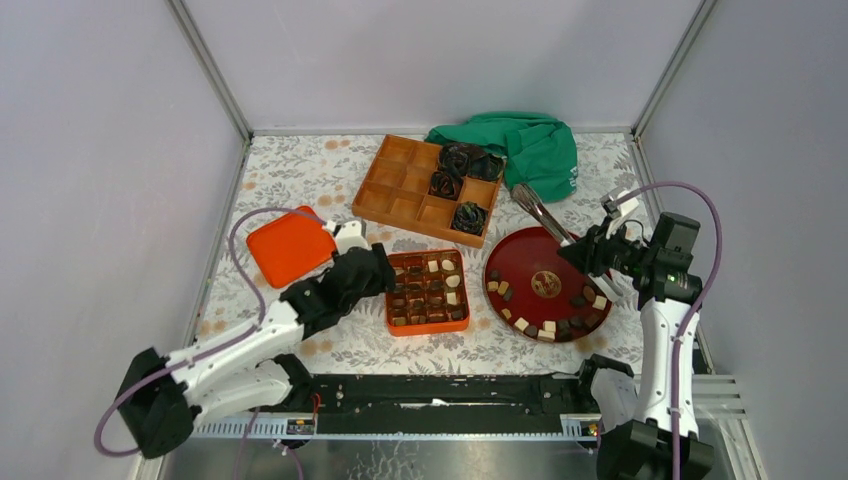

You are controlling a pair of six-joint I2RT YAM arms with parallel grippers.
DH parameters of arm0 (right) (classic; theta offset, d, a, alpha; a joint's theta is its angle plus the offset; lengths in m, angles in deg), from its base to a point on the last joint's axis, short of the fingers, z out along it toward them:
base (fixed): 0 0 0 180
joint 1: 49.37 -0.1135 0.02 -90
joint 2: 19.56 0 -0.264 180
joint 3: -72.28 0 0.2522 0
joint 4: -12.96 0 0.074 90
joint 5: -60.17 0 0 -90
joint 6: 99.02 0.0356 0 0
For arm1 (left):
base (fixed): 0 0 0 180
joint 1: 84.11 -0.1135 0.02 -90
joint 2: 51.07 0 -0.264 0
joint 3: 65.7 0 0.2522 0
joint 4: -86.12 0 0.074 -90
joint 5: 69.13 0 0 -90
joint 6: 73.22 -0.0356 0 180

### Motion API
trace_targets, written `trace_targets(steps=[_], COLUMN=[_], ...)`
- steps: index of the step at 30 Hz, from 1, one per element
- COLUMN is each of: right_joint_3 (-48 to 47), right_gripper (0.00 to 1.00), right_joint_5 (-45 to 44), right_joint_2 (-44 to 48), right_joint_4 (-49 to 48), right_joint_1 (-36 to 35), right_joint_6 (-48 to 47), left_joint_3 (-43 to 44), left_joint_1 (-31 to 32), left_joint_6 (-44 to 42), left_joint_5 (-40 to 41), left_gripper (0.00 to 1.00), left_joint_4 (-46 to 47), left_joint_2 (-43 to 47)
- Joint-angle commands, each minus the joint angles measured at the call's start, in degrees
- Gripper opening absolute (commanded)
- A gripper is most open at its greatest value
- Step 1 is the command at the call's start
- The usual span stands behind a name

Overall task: Pack the chocolate
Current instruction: Adjust the packing box at the center of the board.

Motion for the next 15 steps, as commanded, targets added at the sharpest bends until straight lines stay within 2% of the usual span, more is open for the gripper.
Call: trace_targets(steps=[1,7,15], right_joint_3=[0.7,1.0,1.5], right_gripper=[0.36,0.35,0.35], right_joint_5=[5.4,5.5,6.1], right_joint_2=[0.7,0.9,1.1], right_joint_4=[-9.8,-9.8,-9.8], right_joint_1=[1.9,2.1,2.1], right_joint_6=[7.0,6.8,6.5], left_joint_3=[4.0,5.3,6.0], left_joint_1=[-0.8,-2.2,-3.3], left_joint_6=[-1.4,-2.8,-3.6], left_joint_5=[2.6,2.2,-0.4], left_gripper=[0.6,0.43,0.33], left_joint_4=[-1.7,1.0,3.2], left_joint_2=[-7.9,-16.2,-20.7])
